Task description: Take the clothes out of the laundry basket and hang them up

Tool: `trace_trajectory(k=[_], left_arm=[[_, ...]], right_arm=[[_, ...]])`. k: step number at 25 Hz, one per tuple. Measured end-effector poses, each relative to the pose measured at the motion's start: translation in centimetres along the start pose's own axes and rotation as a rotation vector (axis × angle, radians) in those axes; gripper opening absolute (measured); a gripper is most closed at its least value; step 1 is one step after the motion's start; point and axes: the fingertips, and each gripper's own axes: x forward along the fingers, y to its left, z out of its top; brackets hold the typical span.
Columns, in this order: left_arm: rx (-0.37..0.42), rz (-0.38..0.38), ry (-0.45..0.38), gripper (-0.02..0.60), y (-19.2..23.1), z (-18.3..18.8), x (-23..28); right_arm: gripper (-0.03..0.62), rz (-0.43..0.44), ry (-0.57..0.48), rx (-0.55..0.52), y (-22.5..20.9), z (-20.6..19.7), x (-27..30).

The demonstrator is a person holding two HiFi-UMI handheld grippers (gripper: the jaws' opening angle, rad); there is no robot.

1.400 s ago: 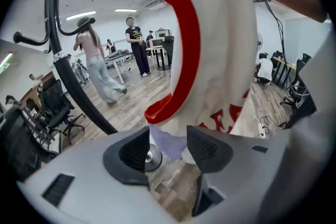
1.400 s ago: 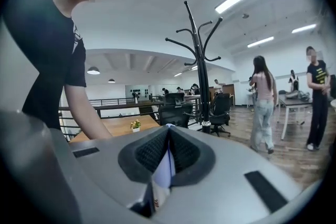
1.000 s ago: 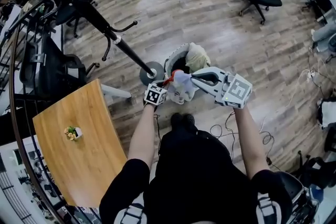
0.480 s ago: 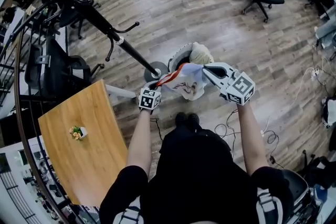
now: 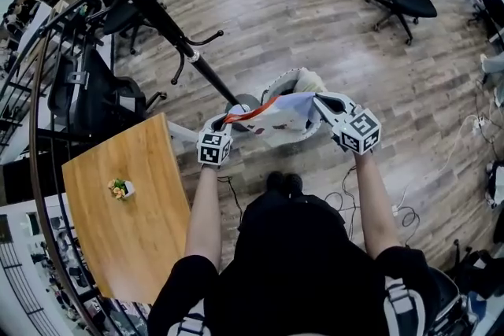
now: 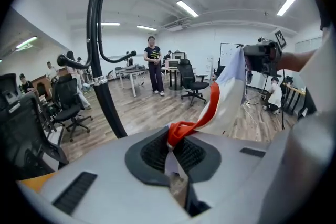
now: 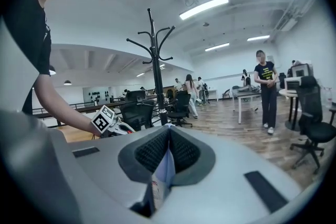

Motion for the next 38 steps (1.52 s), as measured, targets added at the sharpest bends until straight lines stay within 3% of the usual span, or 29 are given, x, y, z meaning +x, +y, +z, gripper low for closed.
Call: trace_trajectory(k=[10,20,25,38], left_arm=[[0.0,0.204,-0.146,0.026,6.3,5.0,-8.3],[0.051,0.343,-0.192,0.027,12.2,8.5,-14.7],[0.033,0.37,-0.195,0.026,15.3,8.4,-16.2],[0.108,0.376,-0.251,0.026,21.4,13.3,-17.5]], right_arm=[[0.015,-0.011,-0.053,-0.012,1.0,1.7,2.6],[0.015,0.033,-0.085,-0.052,4.0,4.2,5.4],[0.015,0.052,-0.088,-0.075,5.5,5.8,8.0],[0.015,0.011,-0.147,-0.07,5.8,9.5,12.3]])
